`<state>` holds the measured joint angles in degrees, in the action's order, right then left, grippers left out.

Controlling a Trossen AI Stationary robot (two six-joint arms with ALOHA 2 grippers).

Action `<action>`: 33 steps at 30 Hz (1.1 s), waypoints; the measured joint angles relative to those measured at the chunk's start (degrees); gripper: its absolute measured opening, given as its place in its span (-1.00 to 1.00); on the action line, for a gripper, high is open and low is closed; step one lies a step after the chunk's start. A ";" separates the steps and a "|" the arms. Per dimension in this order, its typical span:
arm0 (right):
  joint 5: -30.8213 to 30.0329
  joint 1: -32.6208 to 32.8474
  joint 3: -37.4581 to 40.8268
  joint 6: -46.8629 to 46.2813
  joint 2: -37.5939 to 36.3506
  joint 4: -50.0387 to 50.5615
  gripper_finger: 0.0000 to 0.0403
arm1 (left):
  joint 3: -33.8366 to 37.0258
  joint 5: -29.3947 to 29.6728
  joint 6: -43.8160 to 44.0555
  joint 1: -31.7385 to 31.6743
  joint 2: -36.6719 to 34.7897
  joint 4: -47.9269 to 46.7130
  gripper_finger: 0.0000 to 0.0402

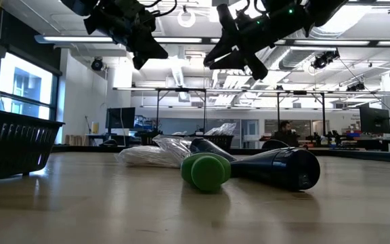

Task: Pick & Place Travel size toiletries
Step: Put the white cotton pack into the top middle basket

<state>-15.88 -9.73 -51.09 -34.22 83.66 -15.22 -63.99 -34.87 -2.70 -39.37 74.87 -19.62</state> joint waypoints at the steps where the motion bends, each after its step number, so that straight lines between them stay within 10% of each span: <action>1: 0.00 0.13 0.00 0.00 0.00 0.00 -0.52 | 0.00 0.00 0.00 0.01 0.00 0.00 -0.86; 33: 10.31 2.18 0.00 -0.66 0.00 -3.09 -0.52 | 0.00 -0.67 2.79 4.68 0.00 -4.52 -0.86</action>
<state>-5.56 -7.55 -51.09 -34.87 83.66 -18.32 -63.99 -35.55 0.09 -34.68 74.87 -24.14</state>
